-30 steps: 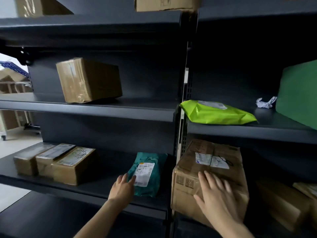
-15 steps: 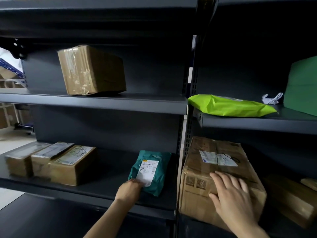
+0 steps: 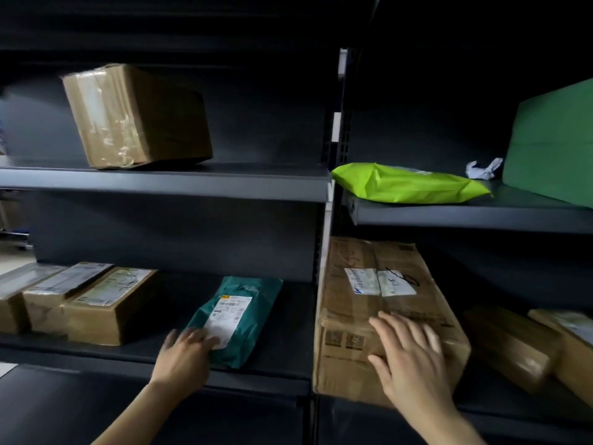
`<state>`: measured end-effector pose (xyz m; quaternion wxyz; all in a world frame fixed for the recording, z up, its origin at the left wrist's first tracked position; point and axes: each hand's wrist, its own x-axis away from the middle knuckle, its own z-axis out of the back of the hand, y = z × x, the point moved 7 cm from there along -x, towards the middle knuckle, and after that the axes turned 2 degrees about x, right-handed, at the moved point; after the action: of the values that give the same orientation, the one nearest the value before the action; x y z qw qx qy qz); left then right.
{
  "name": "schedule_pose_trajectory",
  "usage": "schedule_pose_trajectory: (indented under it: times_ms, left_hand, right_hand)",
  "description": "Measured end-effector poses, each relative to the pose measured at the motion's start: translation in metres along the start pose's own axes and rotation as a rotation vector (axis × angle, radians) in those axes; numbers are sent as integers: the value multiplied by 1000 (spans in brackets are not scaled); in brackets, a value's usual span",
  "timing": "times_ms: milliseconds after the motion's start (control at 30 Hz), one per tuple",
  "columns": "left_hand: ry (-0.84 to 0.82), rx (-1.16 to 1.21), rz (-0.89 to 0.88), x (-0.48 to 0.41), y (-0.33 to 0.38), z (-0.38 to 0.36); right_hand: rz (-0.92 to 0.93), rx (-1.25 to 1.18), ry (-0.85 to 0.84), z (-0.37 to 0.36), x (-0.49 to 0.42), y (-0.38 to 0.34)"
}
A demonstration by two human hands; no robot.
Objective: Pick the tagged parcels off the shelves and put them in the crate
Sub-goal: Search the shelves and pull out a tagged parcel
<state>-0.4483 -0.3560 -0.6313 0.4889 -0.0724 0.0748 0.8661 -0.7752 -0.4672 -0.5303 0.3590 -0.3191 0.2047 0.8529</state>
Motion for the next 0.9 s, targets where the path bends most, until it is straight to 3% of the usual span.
schedule_pose_trajectory:
  times_ms: [100,233,400,567,667,733,900]
  left_hand:
    - [19,90,-4,0,43,21]
    - [226,487,-316,10,136,78]
    - [432,337,-578,24,223,112]
    - [426,220,-566,23,242,116]
    - [446,239,-555,22,238,110]
    - [436,237,-538,23,234,109]
    - [375,270,-429,20,221,104]
  right_hand:
    - [-12,-24,-68,-1,-6,1]
    - [-34,-57,-131,-6,-9,2]
    - [3,-117,-253,-9,-10,7]
    - [-179,-72,-235,12,10,70]
    - [-275,-249,-291,-4,27,98]
    - [-297,-374,-288,-10,28,96]
    - [-289,-427,-238,-11,23,80]
